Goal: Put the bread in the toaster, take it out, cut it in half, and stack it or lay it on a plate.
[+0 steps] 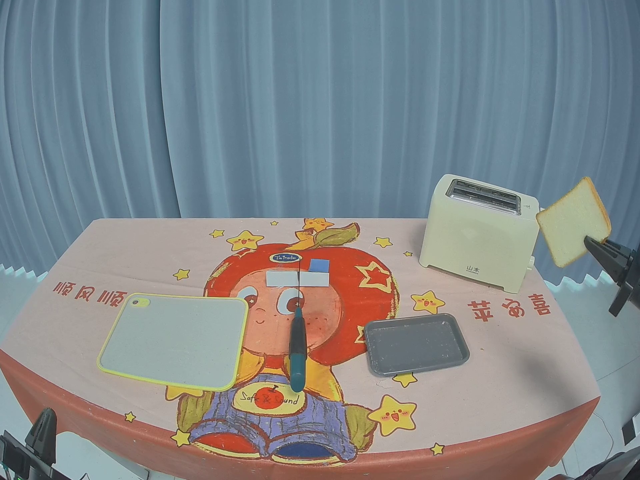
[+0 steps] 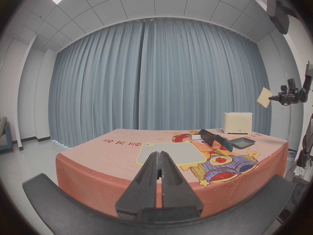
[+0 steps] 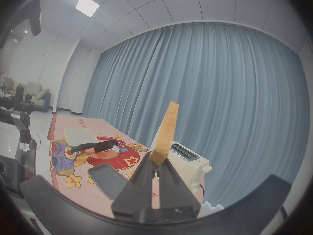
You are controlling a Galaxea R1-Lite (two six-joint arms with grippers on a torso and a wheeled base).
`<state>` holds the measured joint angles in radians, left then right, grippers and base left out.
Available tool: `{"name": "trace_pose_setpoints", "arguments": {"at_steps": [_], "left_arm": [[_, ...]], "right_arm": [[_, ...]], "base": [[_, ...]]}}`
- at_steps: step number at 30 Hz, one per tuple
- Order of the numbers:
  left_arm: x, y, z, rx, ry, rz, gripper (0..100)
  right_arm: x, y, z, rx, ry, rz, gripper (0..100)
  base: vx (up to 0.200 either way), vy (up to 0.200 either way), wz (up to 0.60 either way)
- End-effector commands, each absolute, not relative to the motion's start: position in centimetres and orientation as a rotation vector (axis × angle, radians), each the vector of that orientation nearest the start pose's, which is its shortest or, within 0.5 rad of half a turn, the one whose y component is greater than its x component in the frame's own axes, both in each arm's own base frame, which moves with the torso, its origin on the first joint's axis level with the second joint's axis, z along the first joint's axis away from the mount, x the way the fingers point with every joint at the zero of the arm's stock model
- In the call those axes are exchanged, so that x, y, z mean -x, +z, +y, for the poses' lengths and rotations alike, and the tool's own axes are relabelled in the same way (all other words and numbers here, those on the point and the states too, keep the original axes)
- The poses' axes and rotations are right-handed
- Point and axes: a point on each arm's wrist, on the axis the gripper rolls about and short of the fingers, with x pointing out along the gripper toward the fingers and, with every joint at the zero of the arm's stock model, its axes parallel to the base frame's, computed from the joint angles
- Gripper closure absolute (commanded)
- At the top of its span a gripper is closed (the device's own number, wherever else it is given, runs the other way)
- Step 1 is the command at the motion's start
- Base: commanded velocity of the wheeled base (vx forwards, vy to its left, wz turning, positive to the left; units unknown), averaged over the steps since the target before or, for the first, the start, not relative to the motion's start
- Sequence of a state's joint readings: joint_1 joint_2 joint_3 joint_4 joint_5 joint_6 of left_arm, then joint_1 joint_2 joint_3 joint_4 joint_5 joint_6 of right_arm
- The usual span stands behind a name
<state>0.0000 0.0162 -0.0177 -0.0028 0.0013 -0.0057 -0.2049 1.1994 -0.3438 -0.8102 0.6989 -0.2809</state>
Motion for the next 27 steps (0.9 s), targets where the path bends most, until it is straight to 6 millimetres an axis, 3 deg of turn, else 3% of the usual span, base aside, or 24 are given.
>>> {"name": "trace_pose_setpoints", "arguments": {"at_steps": [1, 12, 23, 27], "left_arm": [[2.3, 7.6, 0.0, 0.006, 0.002, -0.002, 100], [2.3, 7.6, 0.0, 0.006, 0.002, -0.002, 100], [2.3, 7.6, 0.0, 0.006, 0.002, -0.002, 100], [2.3, 7.6, 0.0, 0.006, 0.002, -0.002, 100]], "right_arm": [[-16.2, 19.4, -1.9, 0.227, 0.494, -0.023, 100], [-16.1, 19.4, -2.7, 0.184, 0.449, -0.005, 100], [-17.5, 20.8, -3.4, 0.205, 0.43, -0.036, 100], [-18.4, 20.9, -3.5, 0.238, 0.513, -0.049, 100]], "base": [[0.0, 0.0, 0.0], [0.0, 0.0, 0.0], [0.0, 0.0, 0.0], [0.0, 0.0, 0.0]]}}
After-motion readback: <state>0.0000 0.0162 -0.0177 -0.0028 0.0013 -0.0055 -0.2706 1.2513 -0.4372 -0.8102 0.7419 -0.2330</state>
